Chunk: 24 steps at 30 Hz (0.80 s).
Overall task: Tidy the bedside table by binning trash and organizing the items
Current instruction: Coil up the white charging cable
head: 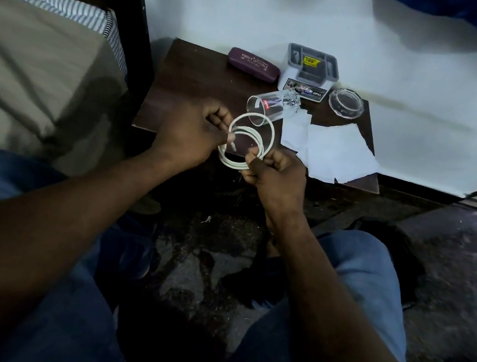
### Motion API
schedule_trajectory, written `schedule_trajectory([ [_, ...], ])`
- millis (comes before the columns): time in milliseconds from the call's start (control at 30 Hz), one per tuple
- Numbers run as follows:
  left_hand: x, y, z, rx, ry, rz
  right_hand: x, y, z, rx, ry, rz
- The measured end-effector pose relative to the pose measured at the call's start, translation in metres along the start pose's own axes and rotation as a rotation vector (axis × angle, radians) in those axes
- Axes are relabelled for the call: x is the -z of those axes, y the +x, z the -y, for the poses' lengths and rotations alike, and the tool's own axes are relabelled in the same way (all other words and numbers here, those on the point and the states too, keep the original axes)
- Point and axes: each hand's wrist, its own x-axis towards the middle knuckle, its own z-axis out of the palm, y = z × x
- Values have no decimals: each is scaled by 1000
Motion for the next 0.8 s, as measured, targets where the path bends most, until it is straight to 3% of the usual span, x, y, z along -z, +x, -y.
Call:
schedule_trajectory([
  [67, 1, 0, 1, -151, 289, -62, 0, 0, -1, -23, 18, 10],
  [100, 1, 0, 2, -171, 320, -81, -1, 0, -1, -36, 29, 15],
  [167, -1, 3, 7, -44, 144, -51, -2, 0, -1, -55, 49, 31],
  [300, -8, 3, 12, 360, -477, 183, -3, -3, 3, -95, 123, 78],
  [400, -6, 2, 9, 522, -661, 353, -1, -4, 6, -132, 236, 85],
  [567, 2, 4, 9, 545, -890, 420, 4, -1, 12, -196, 380, 69],
  [800, 2, 1, 7, 536, -1048, 366, 9, -2, 16, -237, 499, 75],
])
